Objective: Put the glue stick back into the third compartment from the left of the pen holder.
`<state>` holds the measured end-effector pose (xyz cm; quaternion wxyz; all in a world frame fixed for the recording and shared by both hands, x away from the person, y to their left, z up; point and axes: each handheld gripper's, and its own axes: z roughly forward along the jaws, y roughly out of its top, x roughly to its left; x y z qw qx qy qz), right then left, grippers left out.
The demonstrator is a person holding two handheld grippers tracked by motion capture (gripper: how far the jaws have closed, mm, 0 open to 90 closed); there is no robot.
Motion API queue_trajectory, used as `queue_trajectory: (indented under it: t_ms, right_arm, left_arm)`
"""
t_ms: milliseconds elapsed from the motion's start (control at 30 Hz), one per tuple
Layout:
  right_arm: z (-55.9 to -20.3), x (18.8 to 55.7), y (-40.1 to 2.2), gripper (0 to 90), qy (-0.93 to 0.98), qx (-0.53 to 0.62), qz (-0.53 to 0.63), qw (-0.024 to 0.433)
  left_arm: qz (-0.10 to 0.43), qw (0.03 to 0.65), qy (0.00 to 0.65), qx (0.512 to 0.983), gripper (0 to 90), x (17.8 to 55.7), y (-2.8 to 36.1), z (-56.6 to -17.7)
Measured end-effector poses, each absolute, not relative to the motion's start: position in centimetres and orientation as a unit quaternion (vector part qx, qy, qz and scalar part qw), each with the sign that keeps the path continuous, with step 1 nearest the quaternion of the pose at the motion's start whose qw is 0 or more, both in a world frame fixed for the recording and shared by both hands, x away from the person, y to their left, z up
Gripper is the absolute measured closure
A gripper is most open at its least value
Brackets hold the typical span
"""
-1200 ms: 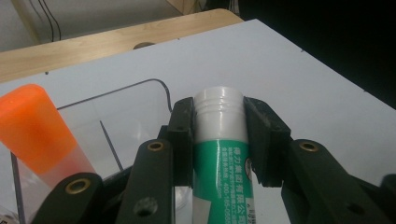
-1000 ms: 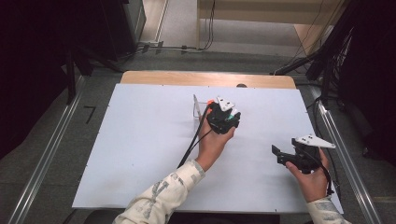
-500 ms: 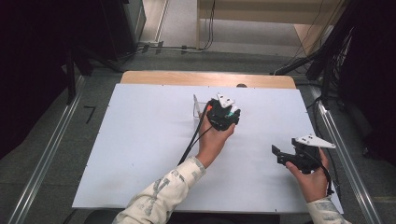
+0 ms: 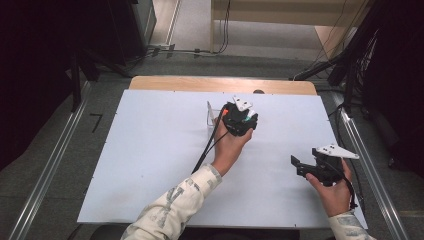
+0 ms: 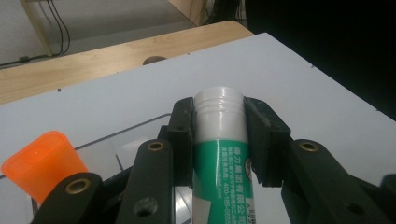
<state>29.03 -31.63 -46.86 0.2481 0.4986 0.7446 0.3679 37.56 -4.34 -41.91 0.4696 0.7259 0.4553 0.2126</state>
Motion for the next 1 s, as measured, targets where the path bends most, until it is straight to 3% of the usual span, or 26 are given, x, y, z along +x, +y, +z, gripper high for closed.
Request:
queue_trajectory:
  t_ms: [1000]
  right_arm:
    - [-46.9, 29.1, -31.6, 15.3, 0.745, 0.499, 0.368, 0.245]
  left_arm:
    - [0.215, 0.467, 0.466, 0.720, 66.2, 39.5, -4.4, -41.5]
